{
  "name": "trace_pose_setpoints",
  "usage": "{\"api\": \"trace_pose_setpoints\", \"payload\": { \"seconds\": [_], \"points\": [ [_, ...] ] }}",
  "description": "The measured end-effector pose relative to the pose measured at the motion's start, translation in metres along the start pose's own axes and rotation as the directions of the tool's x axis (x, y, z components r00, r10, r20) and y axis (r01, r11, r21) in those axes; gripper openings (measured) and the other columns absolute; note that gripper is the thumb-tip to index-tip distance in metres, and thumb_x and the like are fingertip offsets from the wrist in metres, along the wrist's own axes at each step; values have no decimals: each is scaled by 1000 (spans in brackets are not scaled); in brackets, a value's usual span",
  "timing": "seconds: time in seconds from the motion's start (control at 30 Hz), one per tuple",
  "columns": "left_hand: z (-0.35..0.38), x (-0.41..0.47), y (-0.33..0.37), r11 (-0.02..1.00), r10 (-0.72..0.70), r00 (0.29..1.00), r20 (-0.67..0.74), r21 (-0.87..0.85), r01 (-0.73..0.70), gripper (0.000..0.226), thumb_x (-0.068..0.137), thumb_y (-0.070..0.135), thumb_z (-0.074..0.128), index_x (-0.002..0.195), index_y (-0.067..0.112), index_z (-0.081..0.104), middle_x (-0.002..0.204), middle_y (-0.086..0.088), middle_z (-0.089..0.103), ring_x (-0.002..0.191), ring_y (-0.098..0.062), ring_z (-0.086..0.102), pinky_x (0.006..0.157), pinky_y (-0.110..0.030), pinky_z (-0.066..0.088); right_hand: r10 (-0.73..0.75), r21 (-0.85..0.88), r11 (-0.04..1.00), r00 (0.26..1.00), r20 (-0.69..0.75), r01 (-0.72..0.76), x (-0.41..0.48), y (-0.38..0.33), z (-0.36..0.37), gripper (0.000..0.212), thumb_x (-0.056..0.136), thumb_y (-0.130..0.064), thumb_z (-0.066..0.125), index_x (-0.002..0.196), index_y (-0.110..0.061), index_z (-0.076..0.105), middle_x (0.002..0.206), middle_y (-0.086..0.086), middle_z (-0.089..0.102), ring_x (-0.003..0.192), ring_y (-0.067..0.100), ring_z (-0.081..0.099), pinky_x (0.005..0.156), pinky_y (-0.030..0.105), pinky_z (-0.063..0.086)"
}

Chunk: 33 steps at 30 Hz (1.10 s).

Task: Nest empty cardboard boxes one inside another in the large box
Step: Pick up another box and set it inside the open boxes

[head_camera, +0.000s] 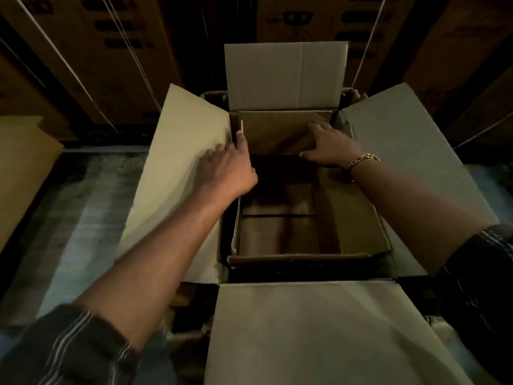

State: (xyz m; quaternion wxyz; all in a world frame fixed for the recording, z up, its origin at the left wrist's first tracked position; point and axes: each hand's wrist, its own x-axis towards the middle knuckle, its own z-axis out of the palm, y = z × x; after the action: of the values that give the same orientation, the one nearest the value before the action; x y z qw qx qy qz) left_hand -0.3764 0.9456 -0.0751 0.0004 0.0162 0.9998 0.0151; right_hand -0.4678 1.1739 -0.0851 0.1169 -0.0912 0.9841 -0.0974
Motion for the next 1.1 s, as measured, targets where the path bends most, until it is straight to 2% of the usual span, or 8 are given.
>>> {"api": "trace_pose_setpoints", "payload": {
  "seconds": [0.07, 0.17, 0.33, 0.47, 0.6, 0.7, 0.87, 1.1],
  "points": [
    [-3, 25, -1, 998, -13, 1000, -10, -65, 12, 85, 94, 44, 54, 158, 11, 10, 148, -19, 45, 130, -37, 48, 102, -50, 42, 14, 25, 1000, 996, -87, -12, -1, 1, -6, 72, 89, -43, 63, 148, -14, 35, 152, 15, 39, 135, 38, 44, 106, 49, 43],
    [-7, 55, -1, 990, -21, 1000, -6, -142, 20, 83, 96, 42, 55, 159, 14, 9, 158, -16, 31, 139, -36, 39, 108, -51, 39, 39, 40, 999, 985, -165, -33, -2, 3, -14, 62, 92, -38, 60, 145, -13, 40, 148, 15, 44, 133, 37, 46, 103, 47, 42],
    [-3, 75, 2, 998, 37, 997, 68, -56, -33, 85, 96, 42, 55, 160, 14, 8, 167, -7, 10, 148, -33, 24, 115, -50, 29, 44, 28, 999, 983, -176, -40, -1, 6, -18, 64, 90, -37, 59, 146, -13, 40, 147, 15, 44, 133, 38, 44, 102, 49, 43],
    [5, 77, 3, 999, 35, 997, 62, -7, -35, 81, 94, 37, 54, 159, 13, 11, 167, -9, 9, 149, -33, 19, 117, -50, 22, -1, -85, 996, 980, -200, -17, -7, 9, -15, 66, 88, -39, 58, 147, -14, 40, 149, 13, 42, 132, 39, 41, 103, 52, 41],
    [6, 78, 0, 999, 20, 998, 55, -47, -18, 82, 93, 29, 55, 160, 14, 10, 167, -9, 9, 152, -31, 14, 120, -49, 17, -39, -171, 985, 970, -242, -3, -12, 13, -13, 70, 86, -42, 59, 147, -14, 40, 154, 14, 35, 135, 40, 38, 107, 54, 36],
    [3, 74, -3, 997, 11, 999, 43, -70, -8, 80, 94, 26, 55, 160, 15, 11, 167, -7, 12, 151, -29, 16, 119, -48, 17, -29, -122, 993, 972, -232, 0, -15, 17, -17, 70, 88, -43, 58, 149, -15, 38, 154, 13, 36, 137, 38, 37, 108, 53, 35],
    [3, 66, -6, 996, 2, 1000, 20, -93, 0, 76, 96, 26, 52, 160, 15, 12, 167, -8, 13, 149, -32, 23, 119, -45, 17, -9, -7, 1000, 984, -178, 8, -22, 20, -18, 73, 91, -38, 57, 155, -17, 29, 156, 11, 34, 136, 36, 41, 104, 50, 43],
    [3, 61, -12, 997, 19, 1000, -7, -78, -20, 84, 94, 45, 56, 159, 14, 12, 166, -10, 16, 150, -32, 23, 120, -46, 18, 11, 54, 999, 989, -150, -2, -35, 20, -23, 79, 92, -37, 61, 158, -18, 21, 163, 9, 23, 142, 36, 35, 111, 50, 38]
  ]
}}
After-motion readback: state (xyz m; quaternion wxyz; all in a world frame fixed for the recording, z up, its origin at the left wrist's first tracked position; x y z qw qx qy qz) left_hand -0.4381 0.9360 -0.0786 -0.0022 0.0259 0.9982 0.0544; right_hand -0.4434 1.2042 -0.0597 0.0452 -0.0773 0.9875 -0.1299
